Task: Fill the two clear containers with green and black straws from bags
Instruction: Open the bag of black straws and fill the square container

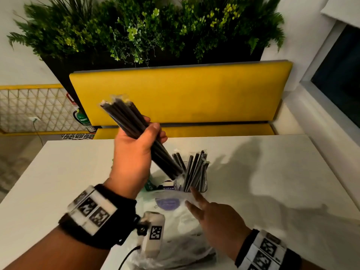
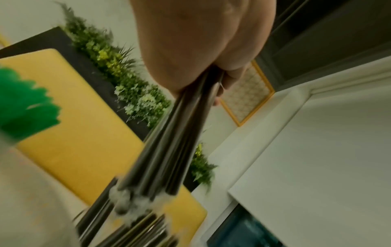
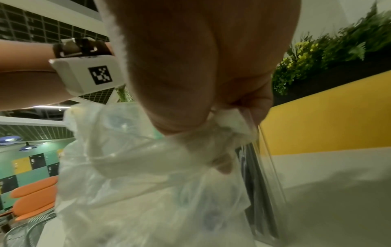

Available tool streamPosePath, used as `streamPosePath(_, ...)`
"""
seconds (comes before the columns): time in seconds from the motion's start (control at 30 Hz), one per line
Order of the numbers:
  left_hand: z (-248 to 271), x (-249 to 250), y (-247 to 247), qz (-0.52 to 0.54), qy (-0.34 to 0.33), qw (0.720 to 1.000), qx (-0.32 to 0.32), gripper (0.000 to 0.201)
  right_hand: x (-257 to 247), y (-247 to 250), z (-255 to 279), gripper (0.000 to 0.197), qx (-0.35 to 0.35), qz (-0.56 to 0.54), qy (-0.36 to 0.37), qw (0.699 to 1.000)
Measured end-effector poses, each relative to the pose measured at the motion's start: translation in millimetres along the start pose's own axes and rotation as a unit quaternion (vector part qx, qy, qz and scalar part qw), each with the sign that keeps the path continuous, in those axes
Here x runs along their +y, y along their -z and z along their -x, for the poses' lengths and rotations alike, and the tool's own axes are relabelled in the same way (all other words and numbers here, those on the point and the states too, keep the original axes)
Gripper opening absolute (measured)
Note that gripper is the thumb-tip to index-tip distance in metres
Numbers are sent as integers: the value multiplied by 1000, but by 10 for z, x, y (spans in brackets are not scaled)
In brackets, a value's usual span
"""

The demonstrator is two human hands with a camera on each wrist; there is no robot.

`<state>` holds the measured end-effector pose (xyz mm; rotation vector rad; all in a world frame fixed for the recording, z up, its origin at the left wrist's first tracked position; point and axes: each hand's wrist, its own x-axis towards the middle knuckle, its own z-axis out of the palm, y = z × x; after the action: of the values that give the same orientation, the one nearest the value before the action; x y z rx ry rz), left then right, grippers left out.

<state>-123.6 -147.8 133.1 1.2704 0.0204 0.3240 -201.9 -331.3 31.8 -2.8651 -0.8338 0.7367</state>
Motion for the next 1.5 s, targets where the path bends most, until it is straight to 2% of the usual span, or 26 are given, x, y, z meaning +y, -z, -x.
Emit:
streamPosePath(0.07, -67, -221, -47, -32, 20, 999, 13, 12, -21, -6, -16, 81, -10, 1, -9, 1000)
streamPosePath(0.2, -73, -714, -34, -138, 144, 980, 21, 11, -24, -28, 9, 77, -3, -21, -22, 1000)
streamPosePath(0.3, -27, -1050, 99, -277, 187, 940, -70, 13, -12, -66, -26, 79, -1, -30, -41, 999)
streamPosePath(0.4, -18, -1212, 249, -343, 186, 907, -160, 35, -12, -95, -67, 81, -8, -43, -46, 998)
streamPosePath(0.5, -74, -1132, 264, -315, 172, 924, -134, 91, 0, -106, -70, 79, 2, -52, -47, 998)
streamPosePath(0.57, -116, -977, 195, -341, 82, 928, -123, 105, 8, -120, -61, 77, 7, -60, -42, 997)
streamPosePath(0.6, -109, -906, 145, -385, 6, 913, -136, 104, 13, -125, -54, 76, 9, -62, -39, 997)
streamPosePath(0.63, -95, -873, 107, -453, -82, 872, -167, 99, 17, -127, -53, 76, 12, -63, -36, 997)
streamPosePath(0.67, -77, -880, 61, -531, -166, 802, -217, 92, 20, -125, -49, 76, 15, -64, -34, 997)
streamPosePath(0.7, -35, -940, 33, -604, -221, 712, -282, 85, 19, -123, -48, 76, 18, -63, -36, 997)
streamPosePath(0.73, 21, -1023, 1, -660, -229, 624, -351, 78, 19, -120, -47, 76, 20, -63, -40, 997)
streamPosePath(0.77, 60, -1104, -9, -693, -206, 567, -394, 72, 18, -118, -50, 76, 21, -63, -45, 997)
streamPosePath(0.8, 70, -1157, -6, -698, -183, 558, -410, 65, 15, -118, -55, 77, 22, -62, -47, 997)
streamPosePath(0.83, 42, -1179, -12, -673, -174, 594, -404, 55, 14, -117, -59, 78, 23, -62, -48, 997)
streamPosePath(0.9, -61, -1161, -19, -600, -177, 702, -341, 34, 18, -128, -60, 79, 20, -66, -49, 996)
streamPosePath(0.93, -106, -1124, -14, -582, -168, 734, -307, 33, 20, -136, -57, 79, 16, -70, -50, 996)
streamPosePath(0.97, -143, -1098, 12, -575, -162, 749, -287, 34, 15, -142, -51, 78, 14, -74, -50, 996)
streamPosePath(1.07, -124, -912, 48, -571, -173, 755, -272, 30, 17, -144, -46, 78, 17, -76, -44, 996)
streamPosePath(1.17, 46, -572, 91, -533, -215, 778, -253, 20, 30, -126, -41, 76, 16, -88, -45, 995)
streamPosePath(1.23, 265, -324, 161, -511, -239, 764, -312, 8, 26, -124, -39, 77, 23, -94, -45, 994)
streamPosePath(1.27, 401, -255, 214, -506, -219, 750, -365, 10, 26, -132, -40, 79, 30, -97, -47, 994)
streamPosePath(1.3, 535, -241, 282, -518, -170, 723, -424, 15, 24, -143, -33, 81, 37, -107, -53, 992)
streamPosePath(1.37, 785, -405, 435, -578, -55, 629, -517, 28, 14, -176, -10, 81, 53, -131, -49, 989)
streamPosePath(1.4, 883, -573, 528, -605, -11, 592, -533, 33, -4, -188, 9, 79, 57, -140, -31, 988)
streamPosePath(1.43, 959, -746, 605, -621, 37, 576, -531, 35, -21, -203, 27, 76, 61, -153, -7, 986)
streamPosePath(1.5, 1054, -1038, 688, -636, 124, 571, -504, 45, -48, -243, 43, 72, 79, -186, 28, 979)
